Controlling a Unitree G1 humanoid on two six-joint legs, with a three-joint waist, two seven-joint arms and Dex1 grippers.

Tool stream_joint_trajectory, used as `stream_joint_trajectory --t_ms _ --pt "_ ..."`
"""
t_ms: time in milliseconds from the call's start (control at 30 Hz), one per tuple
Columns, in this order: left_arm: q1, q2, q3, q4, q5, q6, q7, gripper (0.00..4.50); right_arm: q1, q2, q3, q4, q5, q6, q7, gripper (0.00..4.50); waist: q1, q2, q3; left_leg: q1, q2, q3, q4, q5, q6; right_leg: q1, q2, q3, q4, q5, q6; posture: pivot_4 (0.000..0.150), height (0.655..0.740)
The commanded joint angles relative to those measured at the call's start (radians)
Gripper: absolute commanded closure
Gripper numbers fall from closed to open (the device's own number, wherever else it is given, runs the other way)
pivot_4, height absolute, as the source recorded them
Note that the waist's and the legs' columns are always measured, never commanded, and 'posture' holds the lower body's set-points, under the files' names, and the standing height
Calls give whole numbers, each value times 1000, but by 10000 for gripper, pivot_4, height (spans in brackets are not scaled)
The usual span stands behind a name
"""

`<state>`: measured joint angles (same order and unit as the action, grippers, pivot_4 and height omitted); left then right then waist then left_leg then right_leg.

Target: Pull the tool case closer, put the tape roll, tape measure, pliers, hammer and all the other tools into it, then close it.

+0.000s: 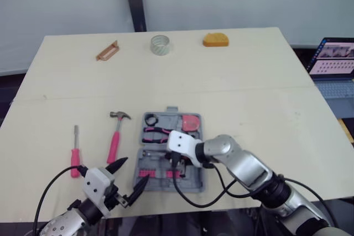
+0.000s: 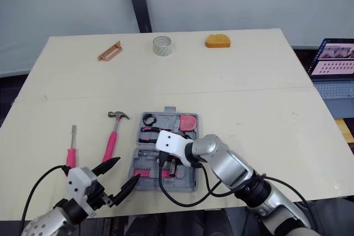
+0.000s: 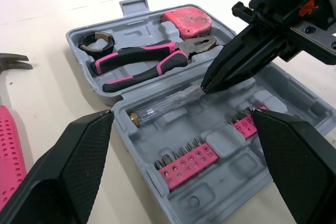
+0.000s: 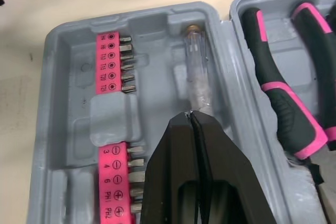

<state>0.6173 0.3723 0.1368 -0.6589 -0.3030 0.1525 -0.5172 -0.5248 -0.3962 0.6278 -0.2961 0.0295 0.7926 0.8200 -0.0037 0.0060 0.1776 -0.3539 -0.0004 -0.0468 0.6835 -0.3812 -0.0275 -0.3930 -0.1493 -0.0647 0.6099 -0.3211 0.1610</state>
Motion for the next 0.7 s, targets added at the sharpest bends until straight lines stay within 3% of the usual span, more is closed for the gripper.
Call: stream_joint_trajectory --t_ms 33,700 --pt "8 4 -7 -22 2 -7 2 0 5 5 1 -14 -3 -16 -8 44081 0 0 0 0 0 0 0 0 0 0 0 0 0 0 0 1500 7400" --pt "2 6 -7 -20 4 -6 3 0 -8 9 -24 -20 2 -11 4 44081 0 0 0 0 0 0 0 0 0 0 0 0 0 0 0 1500 7400"
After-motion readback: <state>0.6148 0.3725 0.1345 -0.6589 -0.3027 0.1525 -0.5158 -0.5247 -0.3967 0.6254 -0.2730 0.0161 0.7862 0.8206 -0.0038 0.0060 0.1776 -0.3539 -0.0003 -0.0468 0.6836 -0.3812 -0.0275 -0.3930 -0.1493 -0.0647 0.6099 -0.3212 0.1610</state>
